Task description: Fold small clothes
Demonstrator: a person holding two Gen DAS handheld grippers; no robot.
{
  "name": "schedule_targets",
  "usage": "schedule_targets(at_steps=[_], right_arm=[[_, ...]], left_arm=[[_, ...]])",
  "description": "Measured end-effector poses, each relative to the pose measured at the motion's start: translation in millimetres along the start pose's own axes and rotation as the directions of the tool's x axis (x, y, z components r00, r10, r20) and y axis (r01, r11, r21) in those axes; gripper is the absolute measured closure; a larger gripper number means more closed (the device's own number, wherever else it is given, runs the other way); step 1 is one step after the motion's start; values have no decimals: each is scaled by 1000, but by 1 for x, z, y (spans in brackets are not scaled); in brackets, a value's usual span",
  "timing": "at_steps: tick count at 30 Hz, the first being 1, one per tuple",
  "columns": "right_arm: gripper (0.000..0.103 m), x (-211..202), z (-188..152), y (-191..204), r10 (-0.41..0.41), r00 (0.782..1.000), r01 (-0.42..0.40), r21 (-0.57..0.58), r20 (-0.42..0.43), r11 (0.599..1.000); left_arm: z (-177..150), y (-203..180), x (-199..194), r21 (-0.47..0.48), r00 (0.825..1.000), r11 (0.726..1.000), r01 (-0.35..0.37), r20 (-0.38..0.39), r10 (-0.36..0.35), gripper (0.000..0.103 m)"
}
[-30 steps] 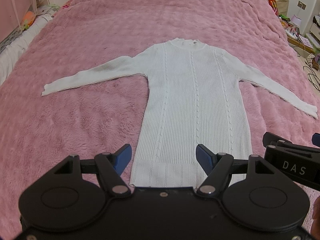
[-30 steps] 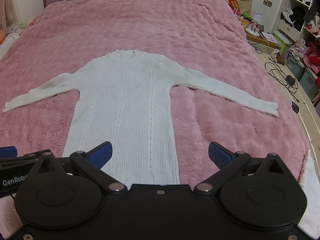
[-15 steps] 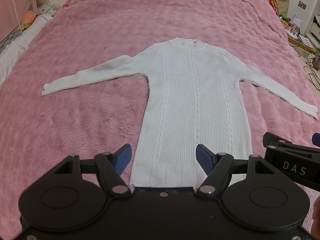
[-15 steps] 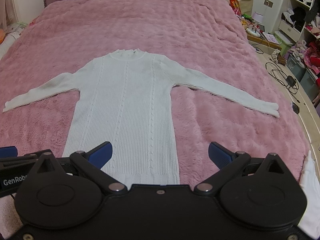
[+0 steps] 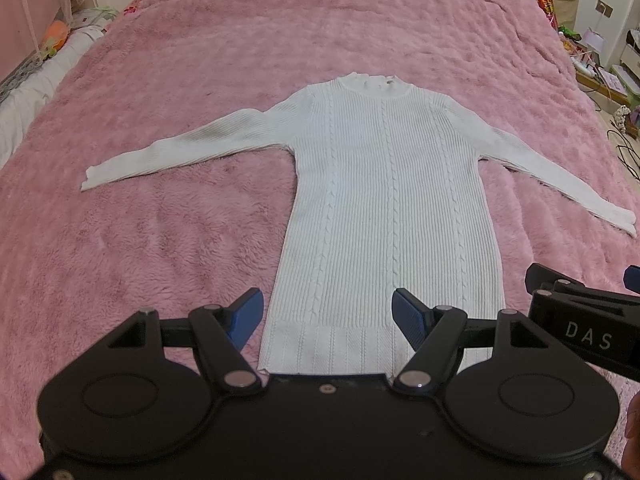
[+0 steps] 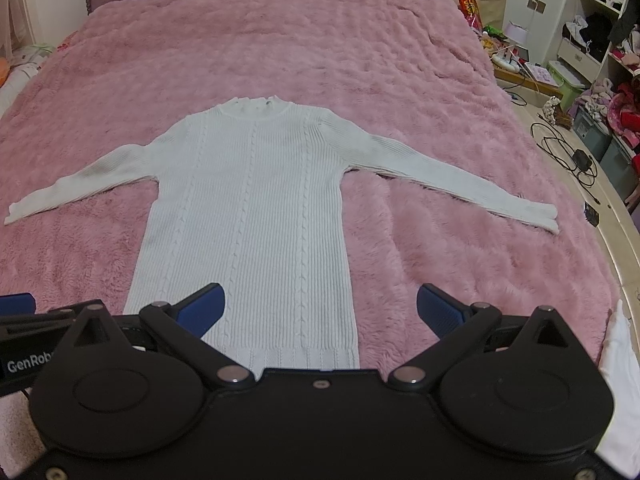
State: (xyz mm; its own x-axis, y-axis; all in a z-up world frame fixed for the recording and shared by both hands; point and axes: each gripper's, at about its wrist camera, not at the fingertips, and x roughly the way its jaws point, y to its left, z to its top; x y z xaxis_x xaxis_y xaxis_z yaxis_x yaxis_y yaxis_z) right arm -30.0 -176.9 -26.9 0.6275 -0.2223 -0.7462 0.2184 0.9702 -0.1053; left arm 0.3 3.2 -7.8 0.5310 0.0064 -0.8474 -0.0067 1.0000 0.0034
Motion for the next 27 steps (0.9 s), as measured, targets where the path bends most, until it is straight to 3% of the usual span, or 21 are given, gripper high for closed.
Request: schedule_targets(at_steps=[27], right_arm=[[0,13,-2,-9,14,1000,-14,22,-14,1000]], left_arm=[[7,-5,14,13,1000,1000,10,-24,-9,28]])
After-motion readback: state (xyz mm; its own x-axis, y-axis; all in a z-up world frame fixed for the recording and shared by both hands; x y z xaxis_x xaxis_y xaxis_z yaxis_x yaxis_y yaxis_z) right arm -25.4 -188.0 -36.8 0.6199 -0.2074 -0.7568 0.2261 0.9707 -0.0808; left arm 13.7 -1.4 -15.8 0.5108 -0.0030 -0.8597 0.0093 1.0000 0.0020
